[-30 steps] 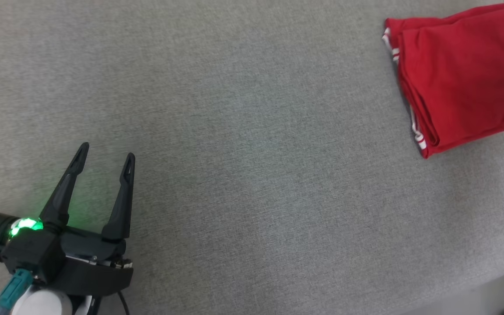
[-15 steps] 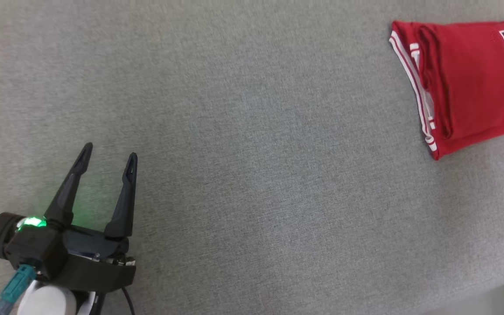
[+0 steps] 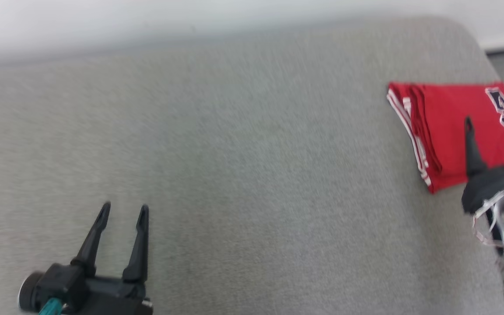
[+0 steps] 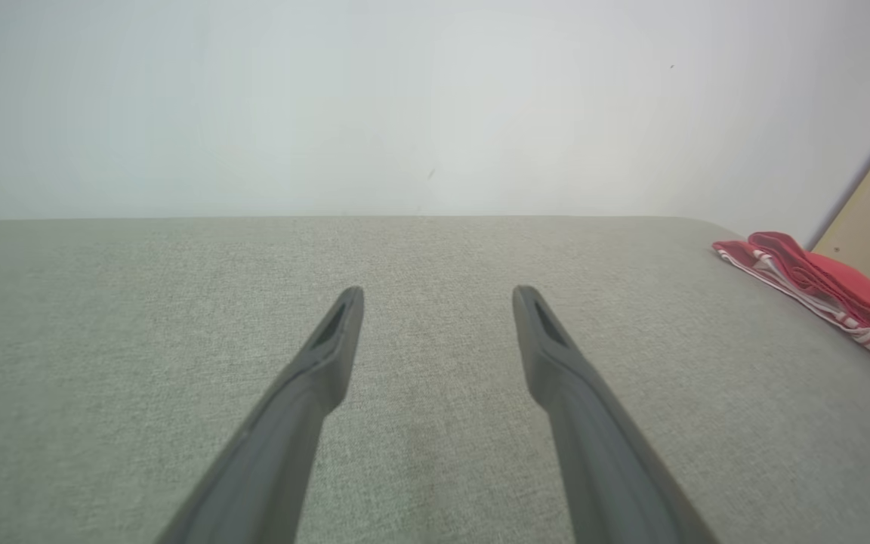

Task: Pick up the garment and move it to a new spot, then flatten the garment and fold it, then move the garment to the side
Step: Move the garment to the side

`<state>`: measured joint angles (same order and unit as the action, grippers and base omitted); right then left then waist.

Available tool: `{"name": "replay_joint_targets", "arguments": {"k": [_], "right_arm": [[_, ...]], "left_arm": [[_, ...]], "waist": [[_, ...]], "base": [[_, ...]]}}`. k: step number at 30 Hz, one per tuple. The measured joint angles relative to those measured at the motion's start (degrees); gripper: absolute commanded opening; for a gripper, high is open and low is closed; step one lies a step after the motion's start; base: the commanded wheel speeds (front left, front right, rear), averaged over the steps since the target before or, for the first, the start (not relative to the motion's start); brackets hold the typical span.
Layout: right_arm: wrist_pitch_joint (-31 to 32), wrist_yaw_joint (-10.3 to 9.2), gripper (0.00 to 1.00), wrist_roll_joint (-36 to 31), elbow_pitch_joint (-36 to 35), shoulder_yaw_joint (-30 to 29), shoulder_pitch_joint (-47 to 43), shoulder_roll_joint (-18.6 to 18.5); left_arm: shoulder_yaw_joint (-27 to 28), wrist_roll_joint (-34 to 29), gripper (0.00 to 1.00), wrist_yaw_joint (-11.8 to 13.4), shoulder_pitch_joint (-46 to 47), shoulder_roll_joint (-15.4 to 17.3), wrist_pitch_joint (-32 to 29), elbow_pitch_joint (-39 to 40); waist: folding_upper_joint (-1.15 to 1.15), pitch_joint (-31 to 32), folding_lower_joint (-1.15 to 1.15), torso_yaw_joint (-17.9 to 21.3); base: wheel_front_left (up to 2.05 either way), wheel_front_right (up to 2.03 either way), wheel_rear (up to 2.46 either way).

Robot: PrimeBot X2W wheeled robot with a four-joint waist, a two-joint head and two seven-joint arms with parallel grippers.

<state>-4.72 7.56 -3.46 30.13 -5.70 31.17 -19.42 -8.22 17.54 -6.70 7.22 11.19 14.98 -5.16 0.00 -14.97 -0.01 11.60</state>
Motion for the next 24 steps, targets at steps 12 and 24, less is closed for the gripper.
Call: {"name": "replay_joint_targets", "arguments": {"k": [12,24], "right_arm": [[-0.92,-0.01,1.00,6.55,-10.76,-0.80,-19.86,9.85],[-0.10,-0.01,1.00,6.44,-15.77,0.45,-30.19,16.01]], "left_arm": [[5.43,-0.78,1.00,0.67,-8.84,-3.32,0.05,-1.77],[7.92,-4.27,1.00,0.71,-13.66,-4.52,0.05,-3.02]], "waist": [[-0.01,11.57,-0.01,-7.65],[-0.01,18.10,0.00,-14.12]], "base": [[0.00,0.00,0.00],[0.00,0.00,0.00]]}}
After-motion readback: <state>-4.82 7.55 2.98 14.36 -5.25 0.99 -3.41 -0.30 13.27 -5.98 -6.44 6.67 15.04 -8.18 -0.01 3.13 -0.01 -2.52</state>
